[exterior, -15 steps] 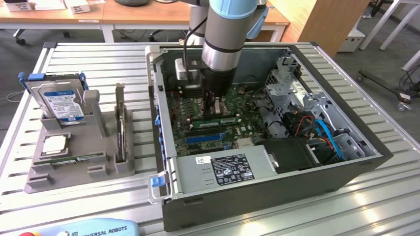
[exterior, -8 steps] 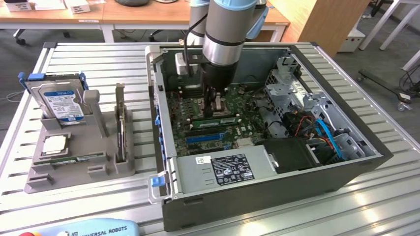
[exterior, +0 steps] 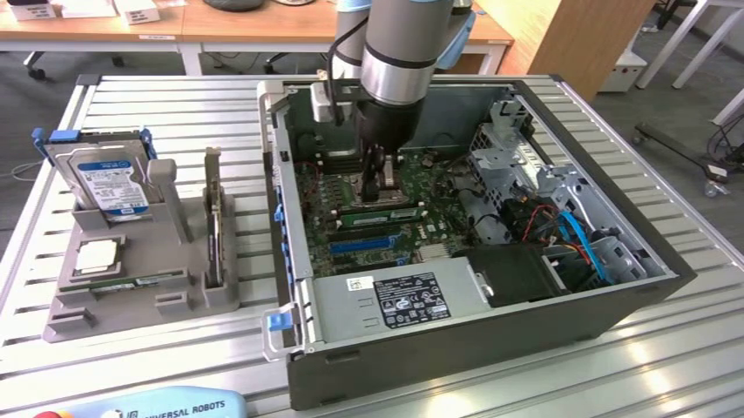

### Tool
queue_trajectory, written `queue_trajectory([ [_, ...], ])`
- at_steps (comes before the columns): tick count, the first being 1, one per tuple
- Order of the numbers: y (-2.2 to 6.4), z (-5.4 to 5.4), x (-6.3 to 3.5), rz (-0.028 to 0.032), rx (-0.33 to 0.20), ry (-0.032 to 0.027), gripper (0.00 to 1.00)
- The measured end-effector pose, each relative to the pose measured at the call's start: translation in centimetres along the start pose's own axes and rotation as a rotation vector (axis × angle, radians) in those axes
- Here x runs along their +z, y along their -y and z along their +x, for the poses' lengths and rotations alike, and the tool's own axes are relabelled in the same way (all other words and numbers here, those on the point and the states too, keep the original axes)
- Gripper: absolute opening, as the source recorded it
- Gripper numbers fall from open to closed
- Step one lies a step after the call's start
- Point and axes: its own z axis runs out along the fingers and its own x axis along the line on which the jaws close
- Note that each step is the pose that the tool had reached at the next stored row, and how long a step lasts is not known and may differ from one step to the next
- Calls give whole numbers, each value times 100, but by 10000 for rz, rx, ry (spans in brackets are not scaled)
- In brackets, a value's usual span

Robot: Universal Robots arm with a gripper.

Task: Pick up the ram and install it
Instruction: 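Press down the ram until it locks into place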

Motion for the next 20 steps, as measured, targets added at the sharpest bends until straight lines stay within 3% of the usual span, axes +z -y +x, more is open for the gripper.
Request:
queue_trajectory([
  [9, 5, 0, -31, -1, 0, -3, 10],
  [20, 251, -13, -36, 0, 0, -1, 10],
])
